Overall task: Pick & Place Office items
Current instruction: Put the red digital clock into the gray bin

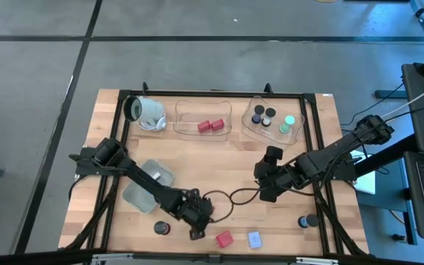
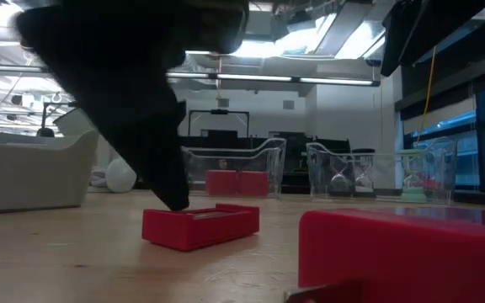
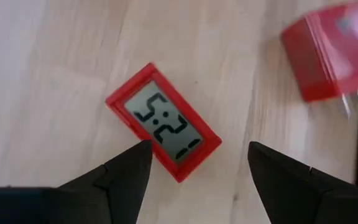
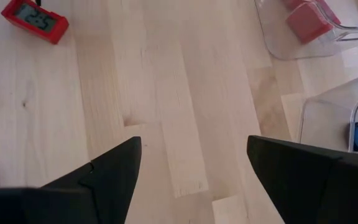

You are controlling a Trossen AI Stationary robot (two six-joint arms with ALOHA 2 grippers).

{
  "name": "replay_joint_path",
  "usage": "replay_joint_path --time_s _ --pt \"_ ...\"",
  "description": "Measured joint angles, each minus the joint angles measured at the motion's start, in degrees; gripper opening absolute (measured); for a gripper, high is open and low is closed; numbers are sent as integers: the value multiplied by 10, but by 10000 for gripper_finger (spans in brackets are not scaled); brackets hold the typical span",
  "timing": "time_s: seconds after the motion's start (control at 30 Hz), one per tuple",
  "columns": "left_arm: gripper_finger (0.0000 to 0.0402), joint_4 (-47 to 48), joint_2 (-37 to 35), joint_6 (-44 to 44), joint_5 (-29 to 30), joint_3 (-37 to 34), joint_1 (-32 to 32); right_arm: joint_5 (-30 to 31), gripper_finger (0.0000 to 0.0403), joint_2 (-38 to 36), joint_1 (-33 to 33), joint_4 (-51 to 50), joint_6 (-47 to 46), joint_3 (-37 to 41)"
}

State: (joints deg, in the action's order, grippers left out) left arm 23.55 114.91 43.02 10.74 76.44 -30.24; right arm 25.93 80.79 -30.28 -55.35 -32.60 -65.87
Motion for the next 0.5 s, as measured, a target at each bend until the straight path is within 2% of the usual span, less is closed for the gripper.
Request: replay_joint_path --time_s 0.23,0.5 --pt "262 -5 0 -126 132 0 -29 0 295 0 0 0 0 0" --pt "262 -60 0 -98 122 0 -30 1 295 0 0 0 0 0"
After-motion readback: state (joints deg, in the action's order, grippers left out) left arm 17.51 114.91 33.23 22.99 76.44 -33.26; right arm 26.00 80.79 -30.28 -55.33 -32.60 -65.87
